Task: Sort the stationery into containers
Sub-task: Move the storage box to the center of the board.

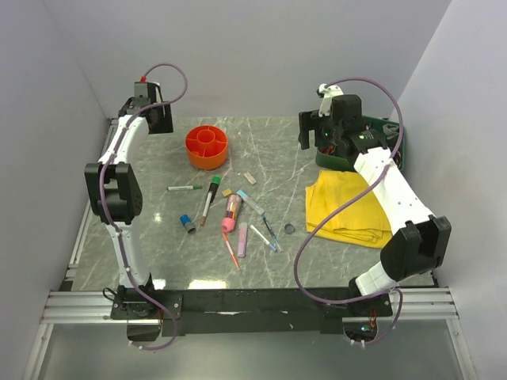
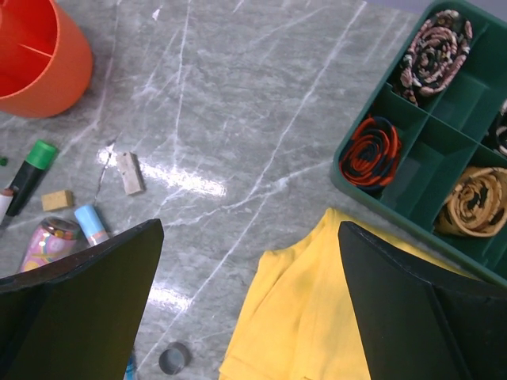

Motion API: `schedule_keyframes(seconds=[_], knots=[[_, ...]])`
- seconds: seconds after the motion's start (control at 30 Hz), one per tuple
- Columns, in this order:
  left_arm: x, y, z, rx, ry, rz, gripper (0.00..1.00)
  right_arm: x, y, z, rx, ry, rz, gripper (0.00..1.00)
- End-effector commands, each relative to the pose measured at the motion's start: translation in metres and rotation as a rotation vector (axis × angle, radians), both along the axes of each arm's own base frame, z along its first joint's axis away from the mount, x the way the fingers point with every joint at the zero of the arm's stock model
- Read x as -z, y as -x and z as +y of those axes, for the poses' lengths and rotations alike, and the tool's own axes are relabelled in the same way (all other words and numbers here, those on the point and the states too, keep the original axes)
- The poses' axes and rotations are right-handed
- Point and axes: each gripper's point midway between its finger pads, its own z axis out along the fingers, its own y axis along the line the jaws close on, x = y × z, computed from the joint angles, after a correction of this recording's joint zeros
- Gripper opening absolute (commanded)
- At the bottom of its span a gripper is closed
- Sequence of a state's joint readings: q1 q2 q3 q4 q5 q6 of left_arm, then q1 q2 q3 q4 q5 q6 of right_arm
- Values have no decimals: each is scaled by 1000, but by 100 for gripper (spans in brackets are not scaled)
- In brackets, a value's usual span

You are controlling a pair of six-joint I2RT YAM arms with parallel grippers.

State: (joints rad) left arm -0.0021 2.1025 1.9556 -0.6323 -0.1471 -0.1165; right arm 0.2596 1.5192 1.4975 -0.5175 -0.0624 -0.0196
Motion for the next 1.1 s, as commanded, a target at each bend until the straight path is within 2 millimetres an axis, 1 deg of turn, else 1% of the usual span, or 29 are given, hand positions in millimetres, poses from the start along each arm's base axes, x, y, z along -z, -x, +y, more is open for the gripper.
schedule_keyframes(seconds=[0.0,0.07,0.1,0.2,0.27,0.4,0.5,0.67,0.77,0.8,0.83,0.9,1.0,1.07], knots=[[-11,-17,-30,92,8,-44,70,-24,-8,12,-34,-35,-56,100],[-10,-18,-38,112,7,-41,69,-21,-10,13,-31,-36,-50,100],[-7,-18,-44,127,7,-36,66,-19,-10,13,-31,-35,-47,100],[0,-15,-56,152,19,-16,64,-14,-11,14,-32,-36,-40,100],[5,-13,-61,166,26,-2,64,-12,-10,15,-33,-36,-36,100],[11,-10,-71,190,33,15,60,-5,-12,15,-30,-32,-25,100],[17,-6,-76,203,38,34,57,-3,-15,17,-31,-32,-20,100],[25,2,-81,211,37,58,55,-1,-20,18,-29,-34,-16,100],[23,6,-84,212,41,63,54,0,-23,18,-27,-35,-16,100],[17,7,-85,210,46,52,54,1,-23,19,-28,-35,-16,100],[18,10,-87,216,51,58,54,2,-23,18,-28,-35,-13,100],[12,13,-90,222,54,49,54,4,-23,19,-29,-35,-11,100],[16,19,-97,240,56,64,54,8,-22,19,-31,-33,-2,100],[22,23,-98,242,55,82,53,8,-22,19,-31,-33,-2,100]])
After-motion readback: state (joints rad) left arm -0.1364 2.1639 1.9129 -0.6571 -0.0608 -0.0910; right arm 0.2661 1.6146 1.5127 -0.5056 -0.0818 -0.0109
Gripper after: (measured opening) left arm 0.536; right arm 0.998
